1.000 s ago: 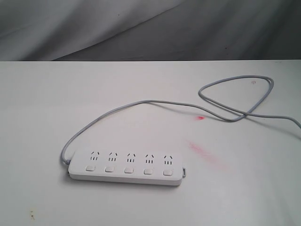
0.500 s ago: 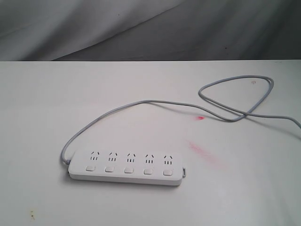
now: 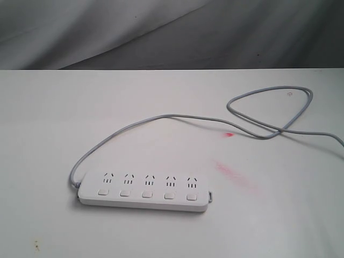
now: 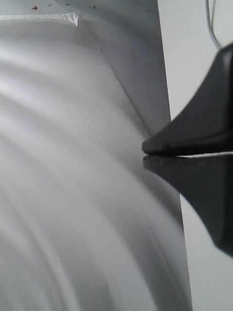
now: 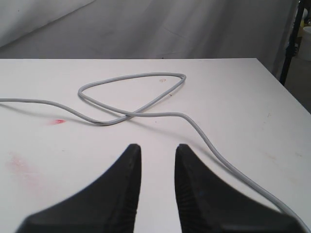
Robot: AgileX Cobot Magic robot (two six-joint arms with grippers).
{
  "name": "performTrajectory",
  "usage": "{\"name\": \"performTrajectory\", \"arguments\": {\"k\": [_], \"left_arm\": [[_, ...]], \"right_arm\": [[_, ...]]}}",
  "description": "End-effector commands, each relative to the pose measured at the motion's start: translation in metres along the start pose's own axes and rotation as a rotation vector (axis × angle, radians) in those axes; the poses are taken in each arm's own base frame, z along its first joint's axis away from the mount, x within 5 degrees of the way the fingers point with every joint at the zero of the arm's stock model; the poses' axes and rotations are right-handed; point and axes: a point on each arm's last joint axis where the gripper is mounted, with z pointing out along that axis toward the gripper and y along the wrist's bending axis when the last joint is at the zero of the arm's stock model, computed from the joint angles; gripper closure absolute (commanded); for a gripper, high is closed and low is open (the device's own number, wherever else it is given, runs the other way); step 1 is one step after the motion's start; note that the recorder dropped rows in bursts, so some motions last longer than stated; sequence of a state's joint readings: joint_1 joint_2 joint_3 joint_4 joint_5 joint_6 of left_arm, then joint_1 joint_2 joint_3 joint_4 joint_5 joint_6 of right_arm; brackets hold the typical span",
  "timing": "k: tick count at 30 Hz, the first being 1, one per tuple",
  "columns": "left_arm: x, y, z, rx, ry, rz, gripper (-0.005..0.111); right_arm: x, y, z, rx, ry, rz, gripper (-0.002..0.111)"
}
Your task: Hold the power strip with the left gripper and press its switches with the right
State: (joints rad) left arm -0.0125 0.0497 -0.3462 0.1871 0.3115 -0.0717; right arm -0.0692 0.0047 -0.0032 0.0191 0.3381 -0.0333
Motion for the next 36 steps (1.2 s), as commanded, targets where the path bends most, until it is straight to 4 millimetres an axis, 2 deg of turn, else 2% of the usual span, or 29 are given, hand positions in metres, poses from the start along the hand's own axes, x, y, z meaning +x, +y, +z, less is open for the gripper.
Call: {"name": "performTrajectory", "arguments": {"k": [1,6,7,9,12,15,21,25,28,31,33,36], "left_arm": [[-0.031,0.004,0.002,-0.007,0.043,-0.018,0.106],[-0.074,0.01,0.007,-0.023,0.054,-0.016,0.106],[-0.091,0.013,0.011,-0.029,0.083,-0.018,0.106],[-0.11,0.015,0.018,-0.036,0.126,-0.021,0.106],[-0.129,0.019,0.025,-0.054,0.149,-0.004,0.106],[-0.142,0.02,0.026,-0.056,0.069,0.006,0.106],[-0.148,0.017,0.026,-0.032,0.002,-0.014,0.106],[-0.144,0.015,0.03,-0.013,0.036,0.031,0.106],[-0.127,0.007,0.055,0.086,0.215,0.196,0.106],[-0.117,-0.001,0.074,0.182,0.31,0.294,0.106],[-0.11,-0.011,0.087,0.308,0.338,0.379,0.106],[-0.109,-0.023,0.097,0.458,0.291,0.427,0.106]], "right_arm": [[0.001,0.0,0.0,0.004,-0.005,-0.018,0.085],[0.001,0.0,0.0,0.004,-0.005,-0.018,0.085],[0.001,0.0,0.0,0.004,-0.005,-0.018,0.085],[0.001,0.0,0.0,0.004,-0.005,-0.018,0.085],[0.001,0.0,0.0,0.004,-0.005,-0.018,0.085],[0.001,0.0,0.0,0.004,-0.005,-0.018,0.085],[0.001,0.0,0.0,0.004,-0.005,-0.018,0.085],[0.001,0.0,0.0,0.004,-0.005,-0.018,0.085],[0.001,0.0,0.0,0.004,-0.005,-0.018,0.085],[0.001,0.0,0.0,0.004,-0.005,-0.018,0.085],[0.001,0.0,0.0,0.004,-0.005,-0.018,0.085],[0.001,0.0,0.0,0.004,-0.005,-0.018,0.085]]}}
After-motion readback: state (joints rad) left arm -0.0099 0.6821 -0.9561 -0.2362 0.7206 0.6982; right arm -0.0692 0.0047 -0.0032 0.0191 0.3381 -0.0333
